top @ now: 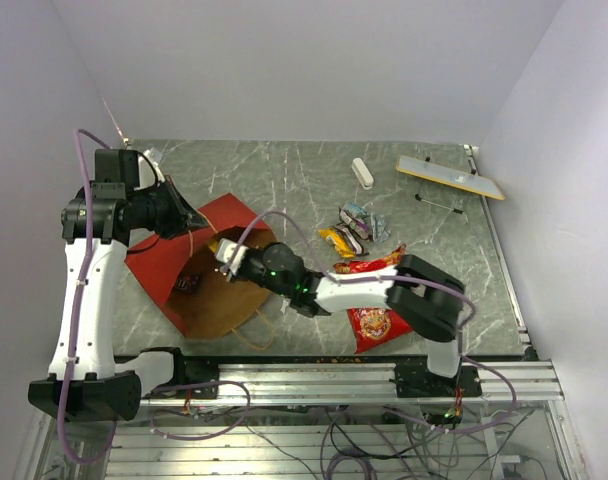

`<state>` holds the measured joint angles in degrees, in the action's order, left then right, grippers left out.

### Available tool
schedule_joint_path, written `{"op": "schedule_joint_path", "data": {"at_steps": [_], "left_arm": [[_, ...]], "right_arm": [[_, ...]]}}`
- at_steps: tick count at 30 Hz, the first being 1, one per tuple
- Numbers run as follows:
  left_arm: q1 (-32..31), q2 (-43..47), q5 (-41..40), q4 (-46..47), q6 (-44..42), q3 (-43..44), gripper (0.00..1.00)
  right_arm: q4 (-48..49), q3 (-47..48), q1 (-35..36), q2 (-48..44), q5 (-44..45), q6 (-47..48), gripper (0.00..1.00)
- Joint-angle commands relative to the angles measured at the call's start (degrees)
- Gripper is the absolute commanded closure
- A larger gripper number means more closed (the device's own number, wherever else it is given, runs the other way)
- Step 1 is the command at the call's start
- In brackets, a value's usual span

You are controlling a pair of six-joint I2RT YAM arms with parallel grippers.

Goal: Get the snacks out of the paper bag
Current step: Take out the snack from the paper bag, then place the snack at the center of the board.

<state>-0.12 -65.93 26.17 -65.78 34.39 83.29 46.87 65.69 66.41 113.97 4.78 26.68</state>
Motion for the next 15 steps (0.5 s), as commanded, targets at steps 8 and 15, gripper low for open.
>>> {"op": "schedule_joint_path", "data": {"at_steps": [8,15], "left_arm": [[-0.15,-0.49,0.91,7.25,1.38,-0.71,0.93],[-0.14,-0.25,0.01,8.3,0.59,-2.56,0.93]], "right_arm": [[-17.61,-15.69,1.21,-25.13,-4.91,-11.42,0.91],[-30.35,-18.31,1.03,-38.91,2.4,-0.93,0.89]]}}
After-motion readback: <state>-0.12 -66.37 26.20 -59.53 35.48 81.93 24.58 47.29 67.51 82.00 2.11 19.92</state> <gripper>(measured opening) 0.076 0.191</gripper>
